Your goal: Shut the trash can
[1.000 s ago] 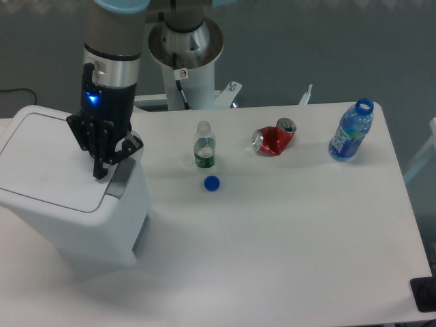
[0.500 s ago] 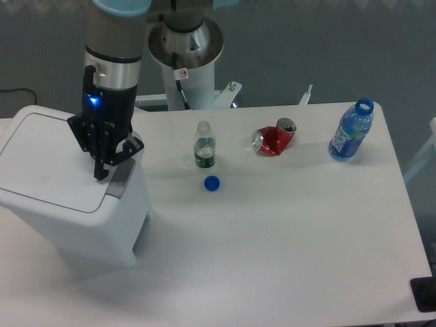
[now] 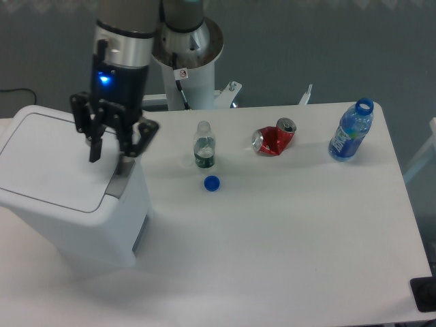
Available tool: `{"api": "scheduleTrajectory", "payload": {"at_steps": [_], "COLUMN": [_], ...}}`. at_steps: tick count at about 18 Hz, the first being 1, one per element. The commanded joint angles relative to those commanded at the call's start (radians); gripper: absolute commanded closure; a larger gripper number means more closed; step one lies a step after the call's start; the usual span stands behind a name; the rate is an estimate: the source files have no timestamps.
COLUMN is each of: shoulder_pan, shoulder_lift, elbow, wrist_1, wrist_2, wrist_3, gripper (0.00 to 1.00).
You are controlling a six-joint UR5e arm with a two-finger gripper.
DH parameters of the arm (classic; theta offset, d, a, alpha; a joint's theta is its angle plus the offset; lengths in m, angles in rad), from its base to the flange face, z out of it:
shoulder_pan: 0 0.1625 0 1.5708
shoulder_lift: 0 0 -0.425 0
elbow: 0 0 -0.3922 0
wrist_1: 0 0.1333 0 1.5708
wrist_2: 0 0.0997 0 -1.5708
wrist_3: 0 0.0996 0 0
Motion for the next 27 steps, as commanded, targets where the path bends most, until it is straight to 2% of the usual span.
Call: {"api": "scheduleTrajectory", "payload": {"at_steps": [2, 6, 9, 19, 22, 24, 27], "shoulder_pan": [0.063, 0.189, 0.25, 0.364, 0.396, 0.408, 0.428], "shoulder_lift": [-0.006, -0.067, -0.107, -0.268, -0.334, -0.379, -0.405], "elbow": [0.0, -0.003, 0.0, 0.0, 0.024, 0.06, 0.081], "wrist_1": [0.002, 0.0, 0.0, -0.009, -0.032, -0.04, -0.051], "wrist_2": [0.0, 0.003, 0.031, 0.233, 0.313, 0.34, 0.345], "wrist_3": [0.021, 0.144, 0.227, 0.612, 0.744, 0.762, 0.779], "gripper": [0.0, 0.0, 0.0, 0.0, 0.0, 0.0, 0.0]}}
